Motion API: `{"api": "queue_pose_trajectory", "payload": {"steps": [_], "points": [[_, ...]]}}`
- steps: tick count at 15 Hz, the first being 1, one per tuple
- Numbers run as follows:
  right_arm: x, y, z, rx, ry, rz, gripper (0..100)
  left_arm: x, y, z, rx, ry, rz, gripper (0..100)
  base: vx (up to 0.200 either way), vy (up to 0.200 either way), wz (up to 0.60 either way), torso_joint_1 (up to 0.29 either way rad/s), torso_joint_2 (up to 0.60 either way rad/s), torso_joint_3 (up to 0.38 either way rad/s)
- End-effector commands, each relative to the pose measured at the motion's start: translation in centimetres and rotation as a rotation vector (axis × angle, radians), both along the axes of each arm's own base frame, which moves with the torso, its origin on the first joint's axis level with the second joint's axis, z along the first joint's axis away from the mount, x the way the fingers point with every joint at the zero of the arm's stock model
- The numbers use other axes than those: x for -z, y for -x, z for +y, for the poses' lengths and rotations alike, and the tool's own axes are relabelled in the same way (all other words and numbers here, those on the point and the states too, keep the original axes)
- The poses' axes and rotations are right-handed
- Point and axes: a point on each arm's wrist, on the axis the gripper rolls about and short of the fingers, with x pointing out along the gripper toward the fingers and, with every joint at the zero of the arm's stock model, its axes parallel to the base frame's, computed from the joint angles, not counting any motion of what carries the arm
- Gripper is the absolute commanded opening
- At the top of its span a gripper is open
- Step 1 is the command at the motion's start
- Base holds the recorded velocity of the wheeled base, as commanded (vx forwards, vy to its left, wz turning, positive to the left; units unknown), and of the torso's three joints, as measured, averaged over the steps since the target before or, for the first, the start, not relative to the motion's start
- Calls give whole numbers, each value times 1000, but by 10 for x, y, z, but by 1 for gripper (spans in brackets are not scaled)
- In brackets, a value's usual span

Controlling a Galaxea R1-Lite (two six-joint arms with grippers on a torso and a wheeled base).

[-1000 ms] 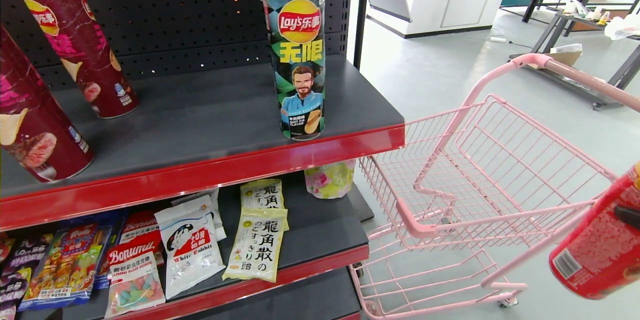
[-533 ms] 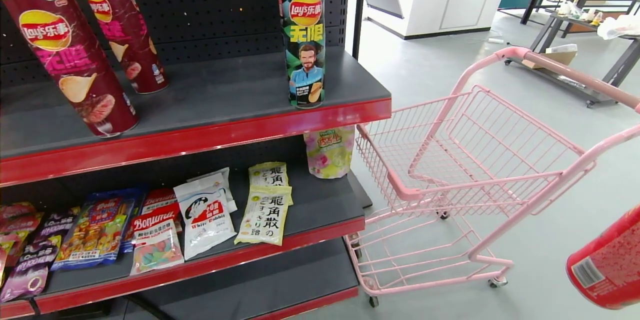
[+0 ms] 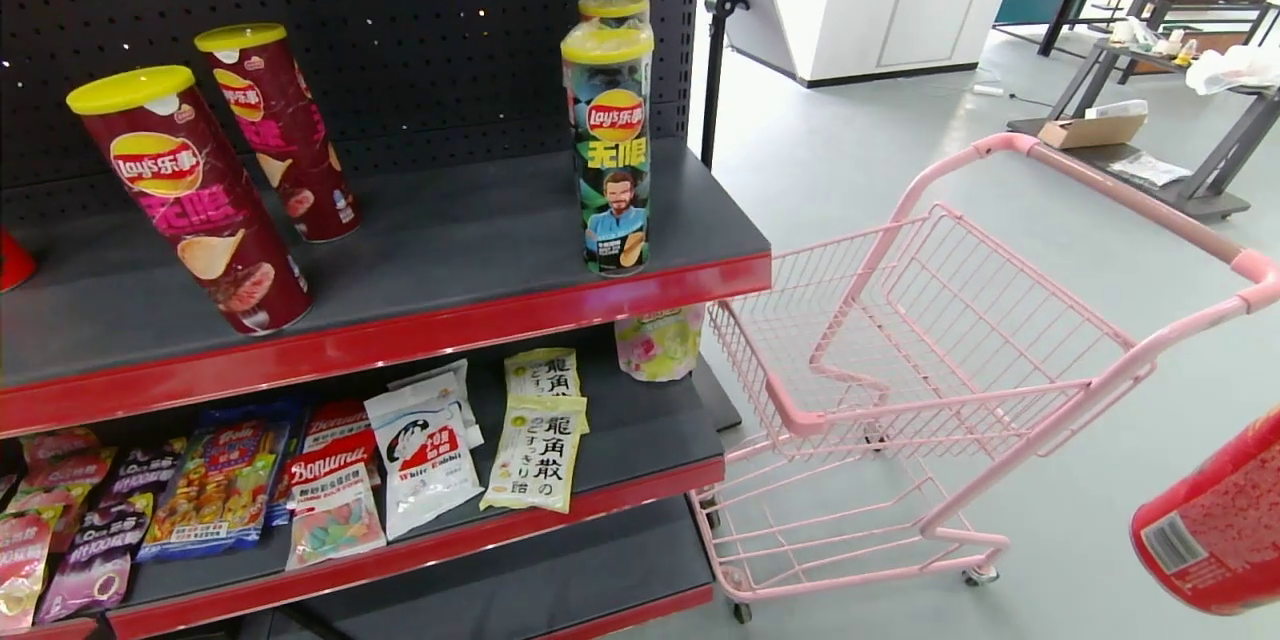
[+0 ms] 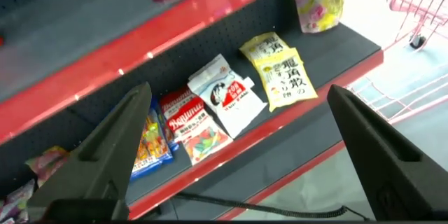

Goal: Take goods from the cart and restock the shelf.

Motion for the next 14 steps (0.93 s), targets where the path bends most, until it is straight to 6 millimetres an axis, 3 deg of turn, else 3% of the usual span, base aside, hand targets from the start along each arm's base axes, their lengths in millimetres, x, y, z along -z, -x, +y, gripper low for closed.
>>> {"api": "queue_pose_trajectory", "payload": {"steps": [1, 9, 14], "points": [[1, -2, 1, -8, 6, 11, 0, 0, 1, 0, 0, -1, -8, 100, 0, 0, 0, 242, -613, -378], [2, -6, 1, -12, 17, 25, 0, 0, 2, 1, 0, -8, -15, 100, 0, 0, 0, 180, -445, -270], [2, -11, 2, -15, 31, 40, 0, 0, 2, 1, 2, -20, -18, 100, 0, 0, 600, 34, -86, -46]]}}
